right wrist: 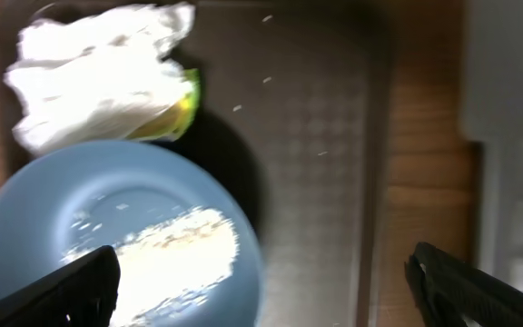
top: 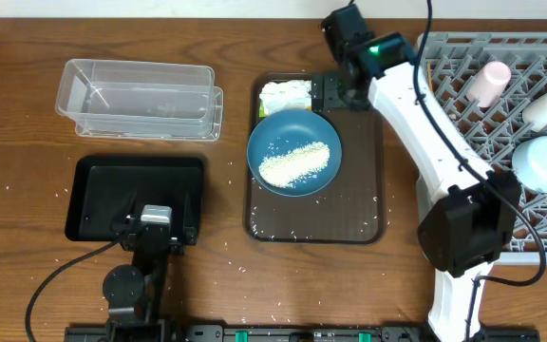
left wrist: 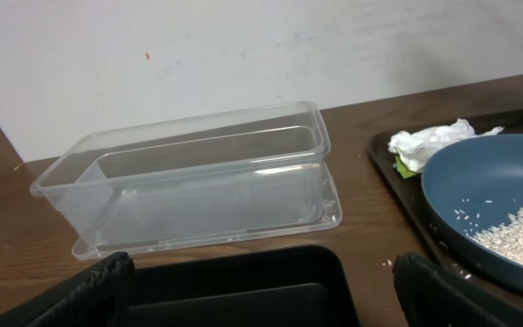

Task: Sort waste into correct bins and load items into the dishwasher rack

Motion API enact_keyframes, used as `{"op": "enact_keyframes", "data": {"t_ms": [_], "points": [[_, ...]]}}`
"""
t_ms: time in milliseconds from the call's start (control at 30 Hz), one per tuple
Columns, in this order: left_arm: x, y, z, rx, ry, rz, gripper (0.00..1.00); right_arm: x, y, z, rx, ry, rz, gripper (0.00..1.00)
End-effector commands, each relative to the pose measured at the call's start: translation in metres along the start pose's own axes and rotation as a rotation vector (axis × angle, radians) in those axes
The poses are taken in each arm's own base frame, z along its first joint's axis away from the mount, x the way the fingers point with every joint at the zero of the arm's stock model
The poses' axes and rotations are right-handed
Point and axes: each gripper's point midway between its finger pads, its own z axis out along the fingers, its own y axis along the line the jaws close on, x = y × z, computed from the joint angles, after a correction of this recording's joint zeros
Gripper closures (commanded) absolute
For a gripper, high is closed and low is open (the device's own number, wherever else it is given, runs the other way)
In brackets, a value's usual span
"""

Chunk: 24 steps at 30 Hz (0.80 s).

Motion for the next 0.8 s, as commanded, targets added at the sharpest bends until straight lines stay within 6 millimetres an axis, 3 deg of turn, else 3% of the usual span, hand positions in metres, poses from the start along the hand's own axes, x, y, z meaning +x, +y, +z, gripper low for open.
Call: {"op": "enact_keyframes", "data": {"t_ms": [0,200,433,533,767], "points": [[0.015,-0.005,0.001,0.02,0.045,-0.004,0.07,0.012,0.025,-0.009,-0.139,0.054,0.01,0.01],[0.015,-0.005,0.001,0.02,0.045,-0.004,0.07,0.02,0.048,-0.012,-0.172,0.05,-0.051,0.01],[0.015,-0.005,0.001,0.02,0.045,-0.004,0.07,0.01,0.039,-0.011,-0.066,-0.02,-0.034,0.01],[0.015,-0.005,0.001,0.02,0.045,-0.004,0.07,-0.007,0.009,-0.009,0.032,-0.075,0.001,0.01],[0.015,-0.005,0.001,0.02,0.045,-0.004,0.07,-0.045,-0.079,-0.013,0.24,-0.177,0.133,0.01]]}}
